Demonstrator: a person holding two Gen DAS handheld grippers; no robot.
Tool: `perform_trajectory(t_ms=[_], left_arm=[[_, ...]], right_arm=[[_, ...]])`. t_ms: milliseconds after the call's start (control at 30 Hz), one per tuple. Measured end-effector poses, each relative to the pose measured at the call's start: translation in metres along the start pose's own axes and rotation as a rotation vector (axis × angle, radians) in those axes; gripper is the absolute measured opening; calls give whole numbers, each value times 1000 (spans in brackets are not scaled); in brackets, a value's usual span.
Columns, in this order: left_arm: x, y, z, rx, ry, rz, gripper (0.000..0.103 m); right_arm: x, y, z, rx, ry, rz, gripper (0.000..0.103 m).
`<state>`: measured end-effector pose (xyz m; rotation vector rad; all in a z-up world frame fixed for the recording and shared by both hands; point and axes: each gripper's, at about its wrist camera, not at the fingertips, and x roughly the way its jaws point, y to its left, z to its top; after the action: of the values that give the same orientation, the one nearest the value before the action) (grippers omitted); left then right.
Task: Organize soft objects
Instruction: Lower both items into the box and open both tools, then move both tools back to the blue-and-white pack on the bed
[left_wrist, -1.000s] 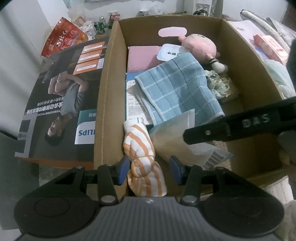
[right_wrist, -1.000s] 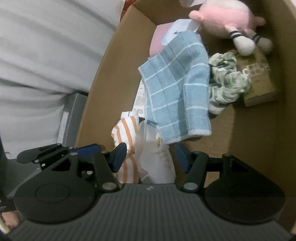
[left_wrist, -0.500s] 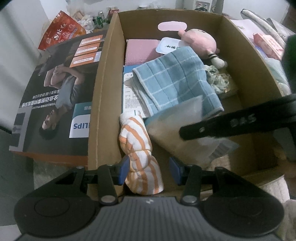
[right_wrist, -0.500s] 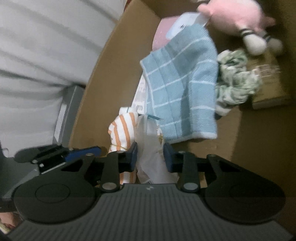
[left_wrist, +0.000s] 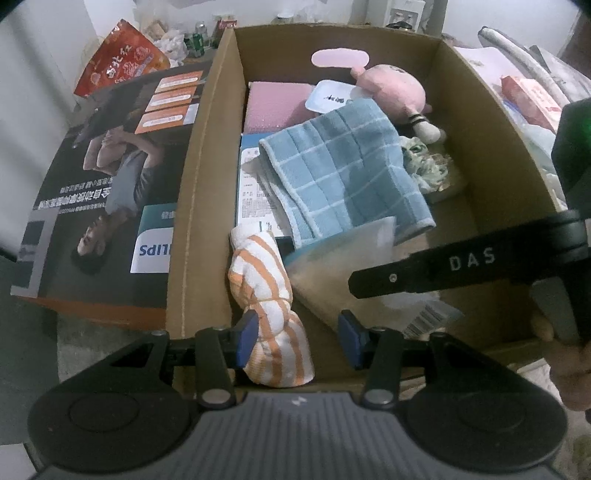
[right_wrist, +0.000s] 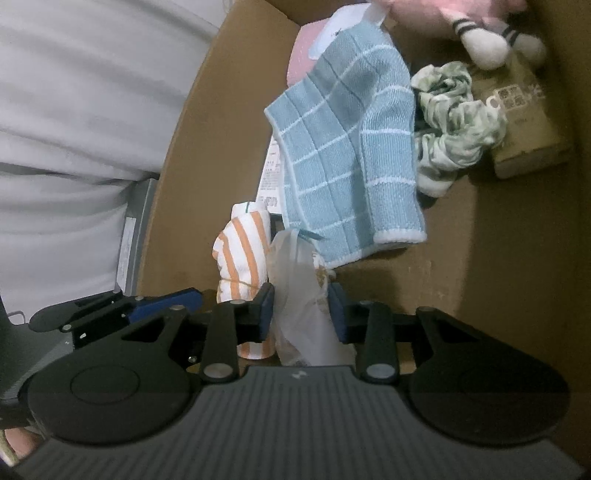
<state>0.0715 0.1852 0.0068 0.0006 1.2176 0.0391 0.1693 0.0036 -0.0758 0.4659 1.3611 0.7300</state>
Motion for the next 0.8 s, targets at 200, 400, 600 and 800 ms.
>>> perform_trajectory(t_ms=[200, 400, 600, 800], left_arm=[[-14, 0, -4, -23, -52, -18, 65], [-36, -2, -11, -42, -130, -36, 81], [-60, -10, -18, -68, -219, -65, 90], [-85, -17, -27, -122, -360, -99, 94]], right_arm=[[-33, 11, -3, -81, -121, 9, 60], [-81, 11, -15, -138, -264, 77, 72], [-133, -1, -40, -167, -439, 98, 79], [-191, -31, -67, -129, -596, 99, 83]])
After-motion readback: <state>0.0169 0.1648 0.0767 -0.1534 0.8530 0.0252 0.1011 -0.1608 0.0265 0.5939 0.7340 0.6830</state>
